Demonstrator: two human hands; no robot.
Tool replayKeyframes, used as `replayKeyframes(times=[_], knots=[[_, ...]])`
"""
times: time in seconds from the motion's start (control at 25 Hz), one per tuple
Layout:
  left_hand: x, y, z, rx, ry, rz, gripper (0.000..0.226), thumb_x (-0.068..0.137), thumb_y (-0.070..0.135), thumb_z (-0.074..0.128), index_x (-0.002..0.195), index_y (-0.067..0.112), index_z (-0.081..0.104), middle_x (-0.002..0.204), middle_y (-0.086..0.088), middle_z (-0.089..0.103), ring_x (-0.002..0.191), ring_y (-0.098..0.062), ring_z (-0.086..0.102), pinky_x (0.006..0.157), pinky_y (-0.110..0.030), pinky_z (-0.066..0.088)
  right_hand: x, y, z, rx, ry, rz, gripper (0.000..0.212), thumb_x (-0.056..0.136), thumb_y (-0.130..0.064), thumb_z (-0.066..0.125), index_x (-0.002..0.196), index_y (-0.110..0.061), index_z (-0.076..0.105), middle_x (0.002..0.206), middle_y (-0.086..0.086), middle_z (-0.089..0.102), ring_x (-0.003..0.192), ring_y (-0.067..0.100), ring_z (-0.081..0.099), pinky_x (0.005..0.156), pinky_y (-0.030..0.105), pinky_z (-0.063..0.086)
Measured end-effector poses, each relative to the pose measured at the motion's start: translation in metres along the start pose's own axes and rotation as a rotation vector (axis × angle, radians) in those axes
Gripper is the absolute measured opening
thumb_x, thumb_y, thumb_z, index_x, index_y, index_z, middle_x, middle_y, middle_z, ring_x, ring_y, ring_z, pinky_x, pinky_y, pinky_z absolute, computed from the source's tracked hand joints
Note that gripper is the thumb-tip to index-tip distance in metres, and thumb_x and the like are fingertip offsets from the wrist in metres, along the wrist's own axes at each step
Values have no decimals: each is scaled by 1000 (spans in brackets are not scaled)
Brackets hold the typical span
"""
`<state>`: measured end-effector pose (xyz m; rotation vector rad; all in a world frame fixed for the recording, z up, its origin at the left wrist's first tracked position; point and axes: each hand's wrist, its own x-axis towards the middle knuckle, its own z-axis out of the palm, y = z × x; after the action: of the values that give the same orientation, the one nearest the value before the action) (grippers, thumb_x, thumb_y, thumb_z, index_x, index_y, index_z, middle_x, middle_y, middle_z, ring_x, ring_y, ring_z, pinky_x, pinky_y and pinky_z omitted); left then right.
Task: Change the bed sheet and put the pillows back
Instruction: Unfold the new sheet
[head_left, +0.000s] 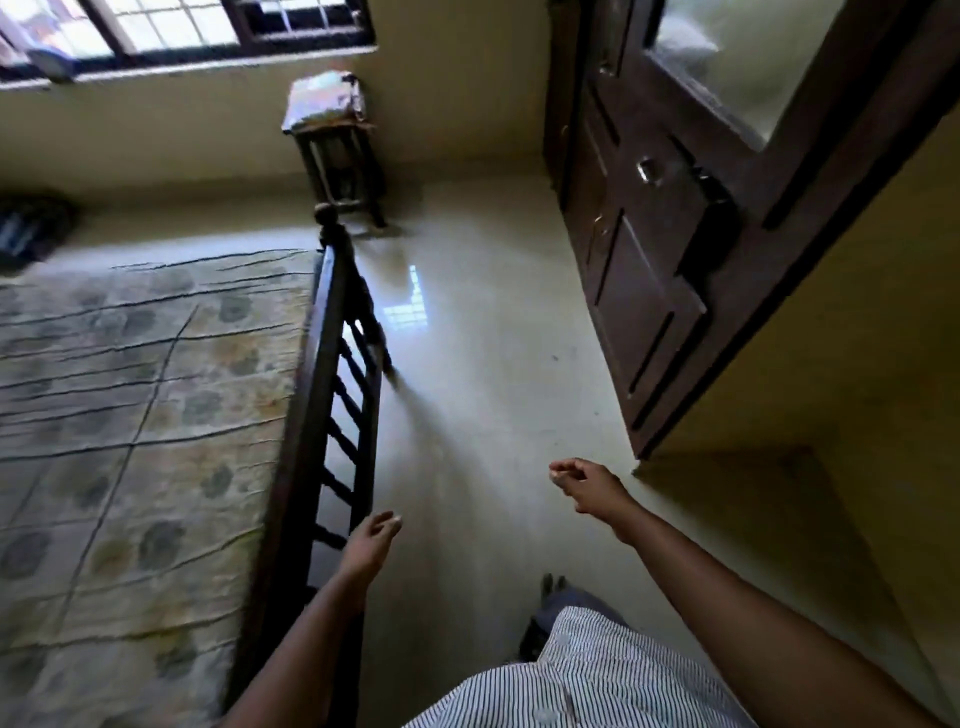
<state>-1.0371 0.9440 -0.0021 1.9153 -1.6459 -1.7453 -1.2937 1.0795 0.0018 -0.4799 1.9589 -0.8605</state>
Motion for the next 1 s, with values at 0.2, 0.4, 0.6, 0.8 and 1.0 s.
replayKeyframes(times=[0.2,0.4,0.6,0.8,1.0], knots=[[82,-4,-51,-149,101,-171,36,96,22,50,130,10,51,120,-9,56,106,-24,53,81,-31,40,113,-71,49,-149,-214,-9,25,92,-24,57,115,-15,61,105,3,62,95,16,57,72,25,46],[198,114,-66,-175,84,-221,37,95,29,50,128,12,52,117,-15,58,97,-24,51,73,-29,39,239,-141,12,-162,-226,63,25,93,-26,55,116,-17,58,111,5,60,102,21,57,76,31,48],[318,252,-92,-132,134,-73,36,95,22,51,128,7,53,124,-13,57,89,-20,55,57,-19,35,353,-227,-15,-131,-187,89,15,93,-26,54,108,-21,57,114,6,60,99,19,58,74,29,47],[426,346,-110,-273,85,-59,33,94,27,53,124,12,54,110,-7,57,89,-15,50,66,-24,37,483,-342,-4,-151,-201,18,16,94,-26,54,109,-20,58,112,5,59,97,17,58,63,22,46],[545,429,-153,-347,17,-164,46,86,40,59,123,13,53,108,-4,55,97,-20,51,75,-29,38,610,-480,30,-184,-224,-6,17,95,-26,52,110,-20,57,109,5,58,99,19,55,69,26,45]])
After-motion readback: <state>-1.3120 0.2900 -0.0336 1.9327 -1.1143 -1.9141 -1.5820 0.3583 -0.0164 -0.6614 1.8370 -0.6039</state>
